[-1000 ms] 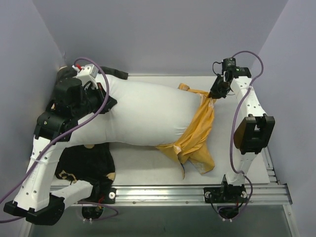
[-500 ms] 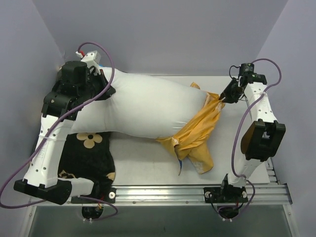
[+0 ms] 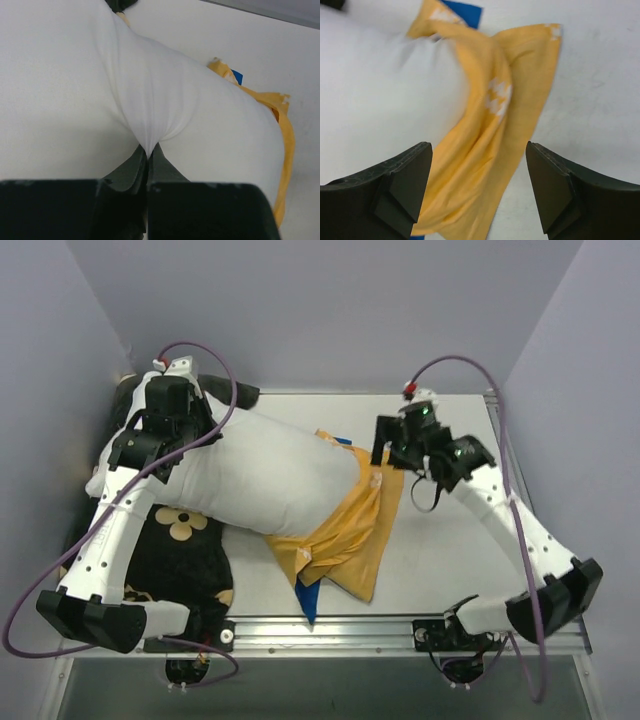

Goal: Remove the pillowcase from the pillow

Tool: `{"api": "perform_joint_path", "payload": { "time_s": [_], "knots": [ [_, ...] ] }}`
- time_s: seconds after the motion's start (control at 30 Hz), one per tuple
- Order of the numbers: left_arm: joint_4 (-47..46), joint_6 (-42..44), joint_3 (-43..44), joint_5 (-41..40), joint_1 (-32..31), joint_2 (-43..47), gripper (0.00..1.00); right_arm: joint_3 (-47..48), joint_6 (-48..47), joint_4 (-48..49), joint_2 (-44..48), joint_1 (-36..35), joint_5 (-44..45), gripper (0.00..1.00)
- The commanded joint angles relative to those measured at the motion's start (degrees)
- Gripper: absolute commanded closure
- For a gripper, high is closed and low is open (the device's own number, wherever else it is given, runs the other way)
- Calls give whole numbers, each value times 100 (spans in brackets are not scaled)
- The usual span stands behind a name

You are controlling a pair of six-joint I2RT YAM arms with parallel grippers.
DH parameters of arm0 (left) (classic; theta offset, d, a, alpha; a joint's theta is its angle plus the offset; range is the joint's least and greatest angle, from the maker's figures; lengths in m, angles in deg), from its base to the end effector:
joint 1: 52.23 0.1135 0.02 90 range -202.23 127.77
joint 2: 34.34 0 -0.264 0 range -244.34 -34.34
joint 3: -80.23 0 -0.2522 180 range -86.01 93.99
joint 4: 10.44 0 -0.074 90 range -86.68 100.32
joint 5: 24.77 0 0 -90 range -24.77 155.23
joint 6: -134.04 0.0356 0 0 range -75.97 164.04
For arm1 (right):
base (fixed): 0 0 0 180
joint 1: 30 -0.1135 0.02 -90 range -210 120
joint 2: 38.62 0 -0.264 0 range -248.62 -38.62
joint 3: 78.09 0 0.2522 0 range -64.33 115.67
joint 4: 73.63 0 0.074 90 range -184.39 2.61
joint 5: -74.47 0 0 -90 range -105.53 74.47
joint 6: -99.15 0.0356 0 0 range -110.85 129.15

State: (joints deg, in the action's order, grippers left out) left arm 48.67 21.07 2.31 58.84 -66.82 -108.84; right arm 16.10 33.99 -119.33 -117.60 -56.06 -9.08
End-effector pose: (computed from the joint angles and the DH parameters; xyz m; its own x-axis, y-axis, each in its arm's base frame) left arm 0.2586 -0.0632 0.4275 -0.5278 -0.2634 -0.8075 -0.0515 0.9589 -0.2790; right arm 0.2777 0.1313 0.3833 -0.5605 0.1906 -0.8059 -0.1258 0.9423 0.3103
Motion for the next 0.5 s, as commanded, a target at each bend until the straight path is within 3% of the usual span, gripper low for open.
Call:
{"api": "perform_joint_path", "payload": {
  "time_s": [0.0,0.07,0.17,0.33,0.47],
  "knots": [
    [-939,-147,37,-99,-79,146,100,-578,99,135,672,-1380,986,23],
    [-975,-156,11,-90,-79,138,100,-870,266,241,665,-2555,1689,22],
    [-983,-182,28,-55,-88,129,100,-1107,653,416,341,-3647,2331,21],
    [-966,-182,107,-20,-105,181,100,-836,1092,619,-686,-4617,2913,20],
    [-913,-156,221,41,-114,120,100,-624,1207,619,-1250,-4732,2923,24]
  ]
}}
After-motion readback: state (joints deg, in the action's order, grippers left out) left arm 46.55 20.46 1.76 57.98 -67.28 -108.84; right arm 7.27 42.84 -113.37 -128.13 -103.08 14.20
